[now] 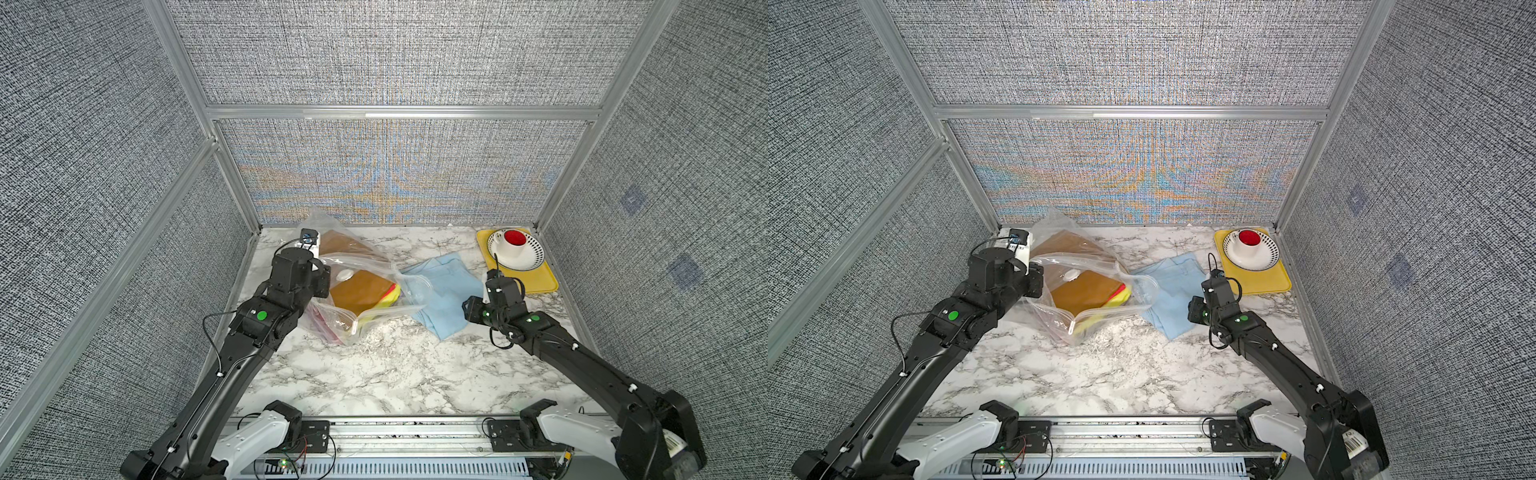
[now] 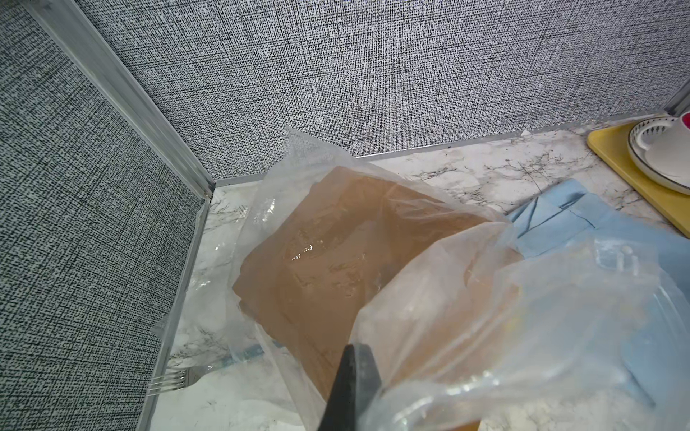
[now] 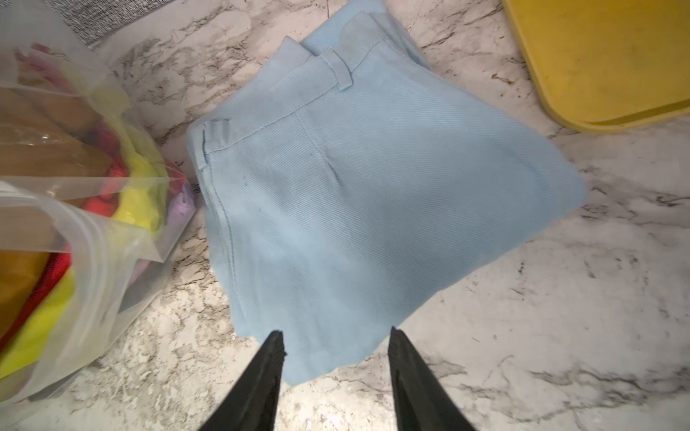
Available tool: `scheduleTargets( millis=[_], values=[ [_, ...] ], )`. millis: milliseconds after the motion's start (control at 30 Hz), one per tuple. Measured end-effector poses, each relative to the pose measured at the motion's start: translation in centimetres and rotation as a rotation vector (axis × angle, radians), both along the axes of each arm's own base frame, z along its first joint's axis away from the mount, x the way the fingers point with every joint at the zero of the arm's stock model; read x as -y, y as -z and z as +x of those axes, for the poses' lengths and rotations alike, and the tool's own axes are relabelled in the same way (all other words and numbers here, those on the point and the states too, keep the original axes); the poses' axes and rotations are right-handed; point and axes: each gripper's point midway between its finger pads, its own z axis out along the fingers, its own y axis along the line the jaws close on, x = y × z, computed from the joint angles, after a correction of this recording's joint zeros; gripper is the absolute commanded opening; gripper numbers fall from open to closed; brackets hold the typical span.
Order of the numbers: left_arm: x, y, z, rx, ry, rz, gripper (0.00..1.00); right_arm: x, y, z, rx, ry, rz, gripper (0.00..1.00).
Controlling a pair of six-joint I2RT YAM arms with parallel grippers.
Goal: Take the trousers out of the vacuum bag
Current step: Place the trousers at the center of the board.
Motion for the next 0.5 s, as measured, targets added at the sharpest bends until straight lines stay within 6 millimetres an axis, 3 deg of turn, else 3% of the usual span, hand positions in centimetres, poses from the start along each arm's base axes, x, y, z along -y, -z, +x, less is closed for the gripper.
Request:
scheduleTargets(
  millis=[333,500],
  values=[
    [0.2,-0.1,0.0,0.001,0.007,-0.005,0.0,0.1,7.8,2.8,-0.137,0.002,-0.147,0.34],
    [0.1,-0.2,0.0,0.005,0.007,-0.007,0.0,-0.4,9.2,2.3,-0.149,-0.009,-0.132,0.34]
  ],
)
